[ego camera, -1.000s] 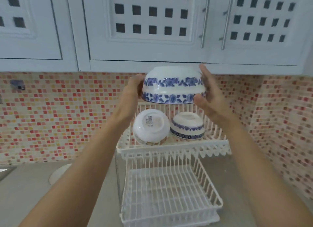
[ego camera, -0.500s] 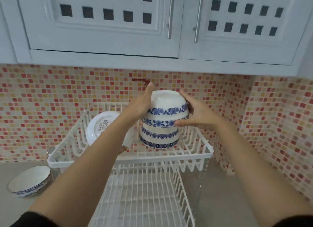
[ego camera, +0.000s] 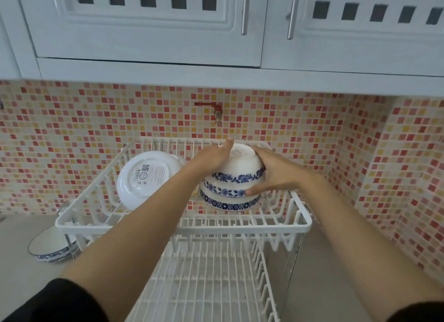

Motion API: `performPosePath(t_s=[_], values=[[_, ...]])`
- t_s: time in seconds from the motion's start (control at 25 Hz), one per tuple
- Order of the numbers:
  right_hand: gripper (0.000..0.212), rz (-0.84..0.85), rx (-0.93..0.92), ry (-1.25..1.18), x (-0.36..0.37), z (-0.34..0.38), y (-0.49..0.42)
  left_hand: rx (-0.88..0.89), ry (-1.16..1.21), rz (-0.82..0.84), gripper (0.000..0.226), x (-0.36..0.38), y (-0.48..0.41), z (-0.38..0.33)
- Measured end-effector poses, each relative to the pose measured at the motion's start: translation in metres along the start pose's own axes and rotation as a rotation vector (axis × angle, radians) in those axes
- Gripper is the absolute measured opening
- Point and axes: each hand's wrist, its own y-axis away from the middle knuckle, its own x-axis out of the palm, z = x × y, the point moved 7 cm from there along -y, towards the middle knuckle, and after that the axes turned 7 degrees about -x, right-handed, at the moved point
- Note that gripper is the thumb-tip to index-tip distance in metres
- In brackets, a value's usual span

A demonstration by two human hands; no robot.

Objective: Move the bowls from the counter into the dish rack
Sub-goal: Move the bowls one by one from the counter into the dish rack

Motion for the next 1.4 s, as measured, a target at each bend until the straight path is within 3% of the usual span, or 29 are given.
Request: performPosePath(t_s=[0.28,0.52,0.64,0.76,0.96,1.16,1.4], values=[[0.113,0.084,0.026,0.070,0.008,0.001,-0.006,-0.065,-0.105,-0.012,0.081,0.008,-0.004,0.010],[0.120,0.139,0.067,0.131,0.008,0.008,-0.003,-0.064,-0.144,-0.005,0.079,0.011,-0.002,0.011],[0.119,0.146,0.116,0.152,0.001,0.011,0.001,0.025,-0.103,-0.074,0.076,0.001,0.008,0.000],[0.103,0.095,0.125,0.216,-0.011,0.032,0.000,0.158,-0.052,-0.126,0.065,-0.027,0.029,-0.014],[0.068,-0.083,0.016,0.292,-0.003,0.126,-0.025,0.209,-0.029,-0.204,0.058,-0.102,0.072,0.018],[0.065,-0.220,-0.077,0.300,0.034,0.239,-0.063,0.192,-0.036,-0.306,0.054,-0.193,0.106,0.100],[0.065,-0.210,-0.135,0.261,0.111,0.364,-0.113,-0.042,-0.078,-0.362,0.057,-0.285,0.120,0.256]])
